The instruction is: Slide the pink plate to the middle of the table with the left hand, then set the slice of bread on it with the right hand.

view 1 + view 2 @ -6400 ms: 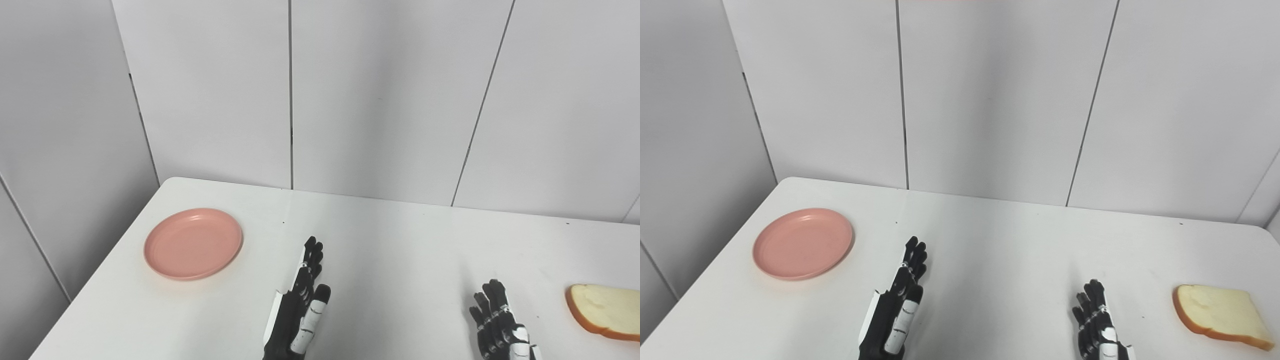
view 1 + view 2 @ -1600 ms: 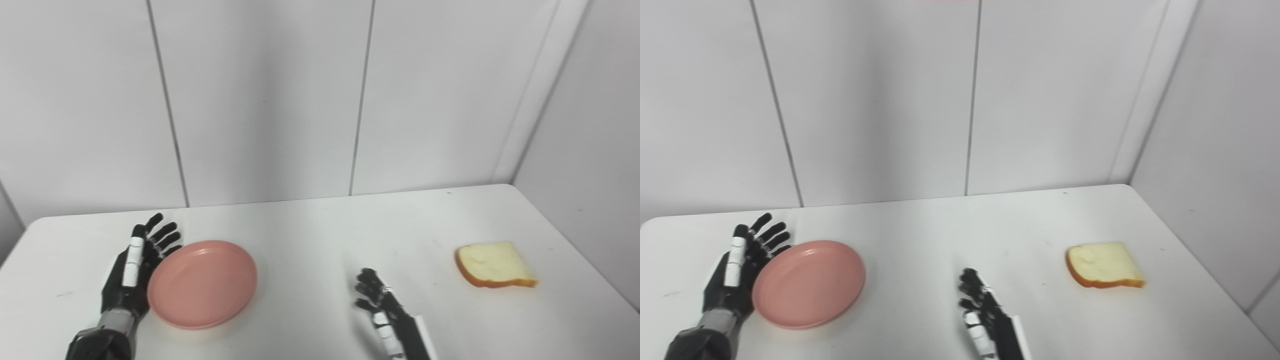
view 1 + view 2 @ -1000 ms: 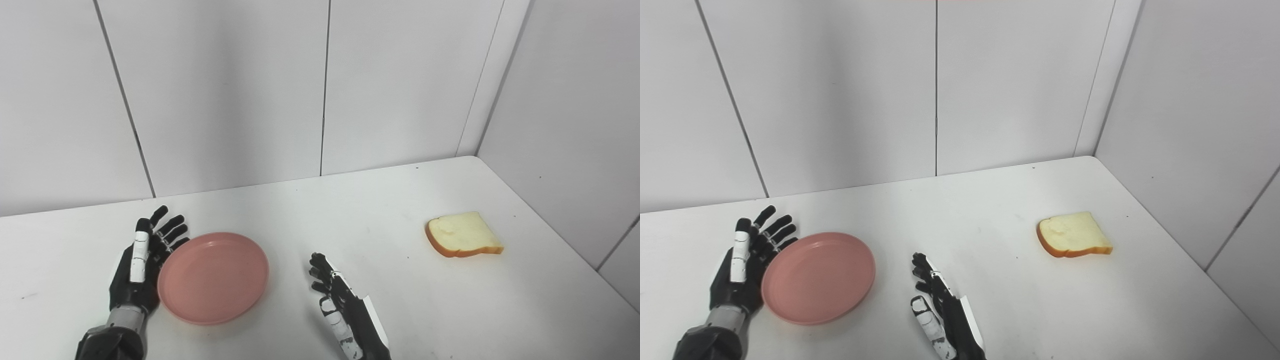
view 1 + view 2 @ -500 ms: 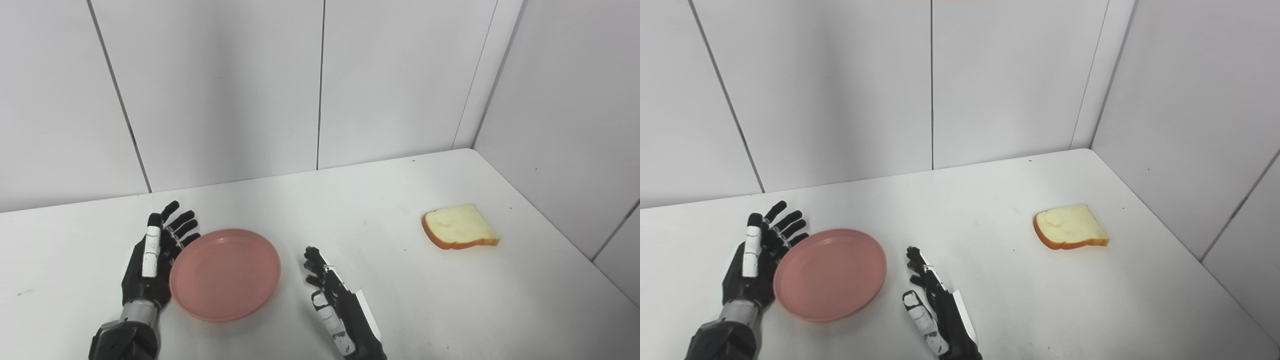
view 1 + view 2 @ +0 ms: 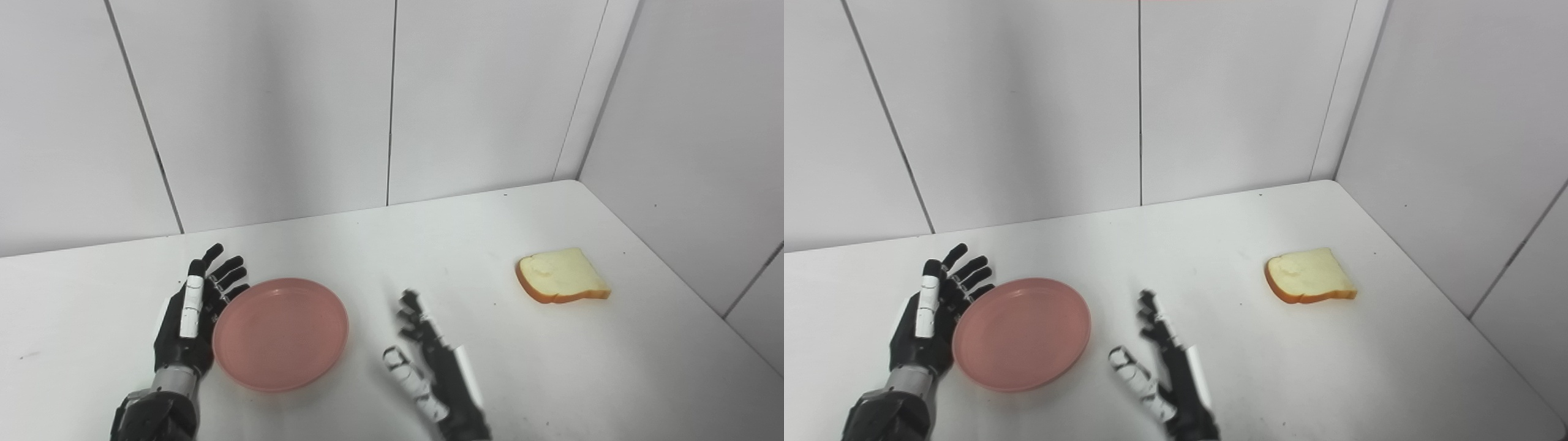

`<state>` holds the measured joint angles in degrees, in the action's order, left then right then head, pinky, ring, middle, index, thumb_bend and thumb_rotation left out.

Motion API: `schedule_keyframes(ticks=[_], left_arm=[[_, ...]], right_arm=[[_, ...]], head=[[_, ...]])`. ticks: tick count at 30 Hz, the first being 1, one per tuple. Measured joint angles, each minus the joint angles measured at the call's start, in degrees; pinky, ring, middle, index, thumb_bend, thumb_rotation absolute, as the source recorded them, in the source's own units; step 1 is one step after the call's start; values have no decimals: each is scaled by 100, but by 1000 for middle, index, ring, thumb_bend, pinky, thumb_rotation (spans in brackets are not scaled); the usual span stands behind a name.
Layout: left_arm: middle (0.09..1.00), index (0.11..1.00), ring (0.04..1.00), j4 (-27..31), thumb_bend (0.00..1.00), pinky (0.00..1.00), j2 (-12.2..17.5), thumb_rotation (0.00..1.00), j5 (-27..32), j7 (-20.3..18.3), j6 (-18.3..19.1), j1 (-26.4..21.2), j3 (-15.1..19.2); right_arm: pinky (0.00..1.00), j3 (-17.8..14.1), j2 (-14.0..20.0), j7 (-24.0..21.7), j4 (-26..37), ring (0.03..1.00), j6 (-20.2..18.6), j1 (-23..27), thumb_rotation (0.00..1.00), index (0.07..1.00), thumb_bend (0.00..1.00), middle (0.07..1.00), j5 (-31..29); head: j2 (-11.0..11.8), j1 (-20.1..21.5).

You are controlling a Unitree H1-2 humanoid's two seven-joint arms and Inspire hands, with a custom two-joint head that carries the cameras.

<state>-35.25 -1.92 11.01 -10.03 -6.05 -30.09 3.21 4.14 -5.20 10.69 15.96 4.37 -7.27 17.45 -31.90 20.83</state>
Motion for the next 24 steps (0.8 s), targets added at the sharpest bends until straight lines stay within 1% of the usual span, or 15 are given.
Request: schedule_keyframes(ticks=[3, 5, 6, 7, 9, 10, 13, 14, 15, 16, 17, 18, 20, 22, 24], left_arm=[[775, 832, 796, -4, 901, 722, 15, 842, 0, 4, 0, 2, 8], [782, 831, 799, -10, 899, 726, 23, 846, 0, 6, 0, 1, 8], [793, 834, 802, -12, 905, 730, 22, 847, 0, 7, 0, 1, 5], [799, 837, 801, -12, 911, 721, 21, 847, 0, 9, 0, 2, 5], [801, 838, 801, -10, 913, 718, 12, 847, 0, 26, 1, 2, 2], [802, 842, 805, -10, 914, 717, 3, 847, 0, 31, 1, 3, 0], [801, 845, 808, -9, 922, 722, -35, 836, -1, 31, 0, 4, -33], [801, 844, 808, -9, 922, 725, -46, 835, -1, 30, 0, 4, -38], [800, 841, 805, -10, 919, 727, -56, 836, 0, 30, 0, 4, -40], [800, 841, 805, -10, 919, 727, -63, 836, 0, 30, 0, 4, -41], [797, 840, 801, -10, 921, 725, -69, 835, 0, 29, 0, 4, -41], [793, 838, 797, -9, 923, 724, -71, 833, 0, 30, 0, 4, -38], [788, 837, 793, -10, 922, 724, -79, 832, 1, 31, 0, 4, -32], [781, 838, 791, -11, 922, 722, -105, 831, 1, 32, 0, 4, -30], [791, 844, 797, -12, 909, 717, -127, 838, 0, 34, 0, 5, -41]], right_arm=[[904, -312, 164, -45, 374, 925, -399, 172, 822, 980, 836, 960, 205], [920, -489, 379, -166, 600, 932, -743, 320, 813, 978, 851, 961, 235], [913, -613, 552, -306, 766, 927, -1038, 442, 803, 968, 847, 953, 202], [897, -686, 608, -348, 849, 938, -1183, 519, 775, 965, 841, 958, 161], [892, -925, 850, -555, 1110, 942, -1601, 775, 765, 963, 839, 959, -8], [873, -1010, 954, -620, 1202, 938, -1734, 923, 763, 954, 844, 955, -64], [879, -1225, 1378, -833, 1441, 935, -2200, 1303, 753, 939, 880, 938, -75], [887, -1267, 1548, -928, 1465, 934, -2353, 1427, 737, 936, 900, 933, -46], [908, -1312, 1746, -1040, 1480, 928, -2569, 1550, 697, 932, 945, 926, -42], [908, -1379, 1953, -1157, 1488, 928, -2767, 1672, 697, 932, 945, 926, -50], [885, -1505, 2112, -1307, 1486, 899, -2909, 1782, 666, 927, 979, 916, -79], [866, -1656, 2205, -1448, 1484, 881, -3021, 1890, 651, 924, 990, 910, -98], [878, -1913, 2281, -1774, 1454, 886, -3129, 2057, 629, 920, 999, 907, -90], [900, -2056, 2314, -2138, 1395, 902, -3147, 2182, 594, 934, 1000, 900, 89], [872, -2130, 2371, -2530, 1183, 920, -3159, 2317, 582, 962, 1000, 928, 381]], head=[[0, 0], [26, 9], [26, 9], [26, 35], [26, 35], [26, 18], [35, 18], [35, 18], [53, 18], [53, 18], [61, 18], [62, 18], [62, 18], [62, 35], [70, 18]])
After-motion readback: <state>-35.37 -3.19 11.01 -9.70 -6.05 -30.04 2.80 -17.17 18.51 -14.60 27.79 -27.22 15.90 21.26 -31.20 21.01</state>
